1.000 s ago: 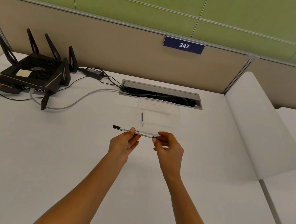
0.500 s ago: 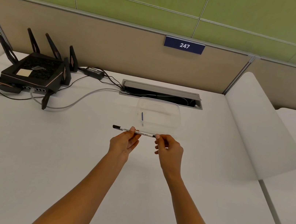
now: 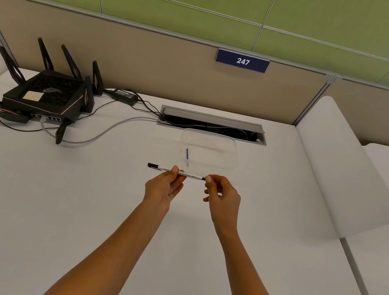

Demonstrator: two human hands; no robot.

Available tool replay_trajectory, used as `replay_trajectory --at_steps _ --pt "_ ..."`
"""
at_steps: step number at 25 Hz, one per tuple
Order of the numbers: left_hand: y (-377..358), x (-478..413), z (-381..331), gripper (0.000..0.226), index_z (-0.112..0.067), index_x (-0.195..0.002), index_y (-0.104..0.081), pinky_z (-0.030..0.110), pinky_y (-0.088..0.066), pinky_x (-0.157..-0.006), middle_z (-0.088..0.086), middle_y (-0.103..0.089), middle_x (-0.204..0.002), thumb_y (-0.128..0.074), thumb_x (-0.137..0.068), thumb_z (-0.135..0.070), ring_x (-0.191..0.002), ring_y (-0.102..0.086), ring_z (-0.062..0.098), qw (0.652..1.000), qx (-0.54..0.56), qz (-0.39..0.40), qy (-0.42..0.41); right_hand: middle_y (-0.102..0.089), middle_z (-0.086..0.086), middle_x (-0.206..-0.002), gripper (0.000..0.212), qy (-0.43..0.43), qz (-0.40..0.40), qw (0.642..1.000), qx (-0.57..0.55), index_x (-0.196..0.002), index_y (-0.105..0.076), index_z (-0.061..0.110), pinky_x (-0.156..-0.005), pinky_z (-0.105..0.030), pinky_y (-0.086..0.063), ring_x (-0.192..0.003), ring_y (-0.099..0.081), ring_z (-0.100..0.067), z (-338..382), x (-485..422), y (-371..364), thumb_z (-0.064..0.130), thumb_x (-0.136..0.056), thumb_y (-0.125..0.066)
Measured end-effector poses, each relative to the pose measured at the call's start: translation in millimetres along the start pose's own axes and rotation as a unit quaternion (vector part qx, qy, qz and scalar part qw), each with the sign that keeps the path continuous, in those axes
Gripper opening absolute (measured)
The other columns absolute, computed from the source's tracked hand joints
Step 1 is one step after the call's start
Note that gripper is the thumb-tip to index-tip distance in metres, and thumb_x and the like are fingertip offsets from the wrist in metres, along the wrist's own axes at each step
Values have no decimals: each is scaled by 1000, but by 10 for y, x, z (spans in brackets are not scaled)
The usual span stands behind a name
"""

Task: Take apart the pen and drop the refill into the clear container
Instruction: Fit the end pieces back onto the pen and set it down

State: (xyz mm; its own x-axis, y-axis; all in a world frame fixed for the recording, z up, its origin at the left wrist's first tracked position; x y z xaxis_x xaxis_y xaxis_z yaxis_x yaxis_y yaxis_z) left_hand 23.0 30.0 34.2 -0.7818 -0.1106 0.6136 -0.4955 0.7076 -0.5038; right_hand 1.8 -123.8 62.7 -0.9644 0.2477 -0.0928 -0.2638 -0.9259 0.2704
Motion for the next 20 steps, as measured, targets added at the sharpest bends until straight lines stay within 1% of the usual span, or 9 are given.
replay_trajectory --at_steps 2,3,4,7,9,12,15,18,20 --pt "-1 -2 -3 13 -5 -95 -66 31 -54 -74 8 -73 -90 -68 -87 -14 -88 -71 20 1000 0 -4 0 -68 6 -83 14 6 -5 1000 -12 -94 -65 28 -53 -14 -54 -76 -66 -10 -8 9 -5 15 -93 -63" --pt "-1 0 2 12 -5 -95 -67 30 -54 -72 8 -73 -90 -69 -87 -14 -89 -71 20 1000 0 -5 0 -68 6 -82 15 4 -7 1000 -16 -93 -65 26 -53 -14 -54 -74 -66 -9 -18 9 -6 12 -92 -63" --pt "-2 4 9 11 -5 -94 -67 30 -54 -71 7 -74 -89 -69 -86 -14 -88 -71 19 1000 -1 -5 0 -69 6 -80 14 -2 -8 1000 -17 -91 -65 26 -53 -14 -53 -71 -66 -7 -23 4 -5 12 -92 -63" --pt "-10 16 17 9 -6 -92 -68 29 -55 -71 6 -74 -85 -69 -86 -13 -85 -72 18 1000 -3 -2 0 -68 2 -72 11 -22 -13 1000 -10 -85 -67 25 -52 -15 -53 -60 -65 -6 -51 -29 1 23 -95 -61" --pt "-19 17 19 9 -6 -91 -68 30 -55 -73 6 -75 -85 -69 -86 -13 -85 -72 18 1000 -3 -1 0 -70 1 -75 9 -26 -21 999 -21 -89 -68 22 -54 -16 -55 -64 -68 -10 -75 -35 8 24 -95 -62" --pt "-28 19 15 9 -6 -91 -67 29 -54 -69 8 -74 -89 -69 -86 -13 -88 -72 19 1000 -4 -1 0 -72 1 -84 9 -27 -42 997 -57 -99 -69 19 -64 -20 -59 -73 -72 -14 -109 -21 18 15 -92 -64" --pt "-37 29 24 9 -7 -91 -68 28 -54 -69 7 -74 -91 -69 -86 -14 -87 -72 18 1000 -11 6 -2 -74 0 -81 12 -46 -49 994 -80 -90 -71 23 -69 -24 -61 -70 -73 -13 -143 -17 33 12 -91 -65" --pt "-46 45 23 10 -7 -93 -68 27 -54 -69 7 -74 -91 -69 -87 -14 -84 -72 16 1000 -19 11 -9 -72 -3 -70 18 -78 -45 992 -91 -78 -71 29 -60 -23 -60 -62 -71 -14 -155 -23 26 25 -93 -64" --pt "-50 57 18 12 -6 -95 -68 26 -54 -69 7 -74 -91 -68 -87 -14 -83 -73 16 1000 -22 10 -15 -71 -1 -69 21 -90 -43 991 -94 -76 -71 31 -57 -21 -58 -63 -71 -14 -169 -19 24 31 -95 -61"
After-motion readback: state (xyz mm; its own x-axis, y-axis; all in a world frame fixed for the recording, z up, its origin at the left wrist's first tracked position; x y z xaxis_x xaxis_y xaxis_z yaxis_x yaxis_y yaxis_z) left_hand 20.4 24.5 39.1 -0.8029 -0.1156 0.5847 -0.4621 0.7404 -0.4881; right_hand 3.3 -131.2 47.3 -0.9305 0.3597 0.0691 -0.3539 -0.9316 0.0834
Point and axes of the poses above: each hand's wrist, its own x-axis away from the middle knuckle, its own y-axis out of the back of the hand, z = x × y, the point moved 3 cm from there along -x, towards the middle knuckle
